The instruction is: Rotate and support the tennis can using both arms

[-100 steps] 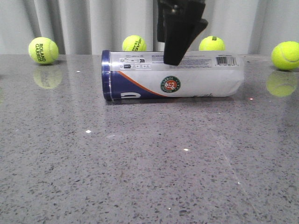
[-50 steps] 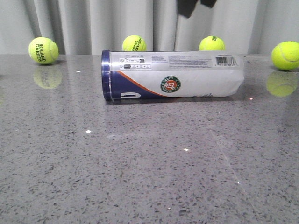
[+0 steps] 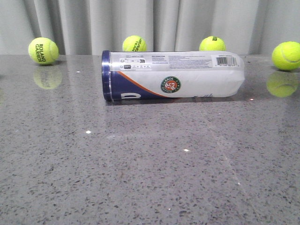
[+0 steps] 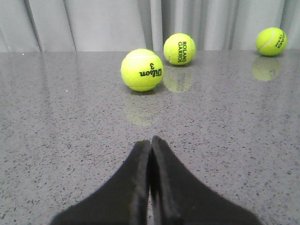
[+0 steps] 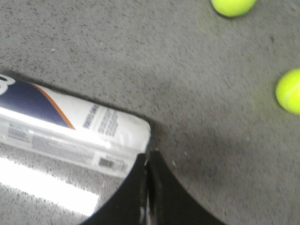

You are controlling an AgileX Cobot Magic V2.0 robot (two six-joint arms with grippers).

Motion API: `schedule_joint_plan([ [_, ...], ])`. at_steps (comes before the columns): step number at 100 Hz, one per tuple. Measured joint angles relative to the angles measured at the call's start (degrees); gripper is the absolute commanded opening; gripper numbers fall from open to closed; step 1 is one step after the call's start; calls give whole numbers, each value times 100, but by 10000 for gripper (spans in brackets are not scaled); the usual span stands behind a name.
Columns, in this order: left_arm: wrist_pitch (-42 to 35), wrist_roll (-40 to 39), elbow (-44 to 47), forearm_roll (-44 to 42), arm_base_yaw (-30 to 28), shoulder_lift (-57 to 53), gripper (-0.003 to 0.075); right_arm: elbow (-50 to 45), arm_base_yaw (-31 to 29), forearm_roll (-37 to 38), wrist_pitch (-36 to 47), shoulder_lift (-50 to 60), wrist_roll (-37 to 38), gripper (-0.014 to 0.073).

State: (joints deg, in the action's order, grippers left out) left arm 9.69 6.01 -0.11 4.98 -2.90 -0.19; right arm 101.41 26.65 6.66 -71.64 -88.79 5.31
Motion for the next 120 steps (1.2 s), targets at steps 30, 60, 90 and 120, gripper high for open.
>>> schedule_joint_plan([
  [30, 0, 0, 0, -97, 0, 0, -20, -1836, -23, -22, 34, 1562, 217, -68],
  [60, -35, 0, 0, -107, 0, 0, -20, -3937, -23, -22, 1363, 3845, 381, -68],
  [90, -275, 0, 0, -107, 0, 0, -20, -5663, -23, -22, 2150, 6088, 389, -68],
  [120, -443, 0, 0, 345, 0, 0, -20, -6648, -23, -22, 2190, 7732, 389, -68],
])
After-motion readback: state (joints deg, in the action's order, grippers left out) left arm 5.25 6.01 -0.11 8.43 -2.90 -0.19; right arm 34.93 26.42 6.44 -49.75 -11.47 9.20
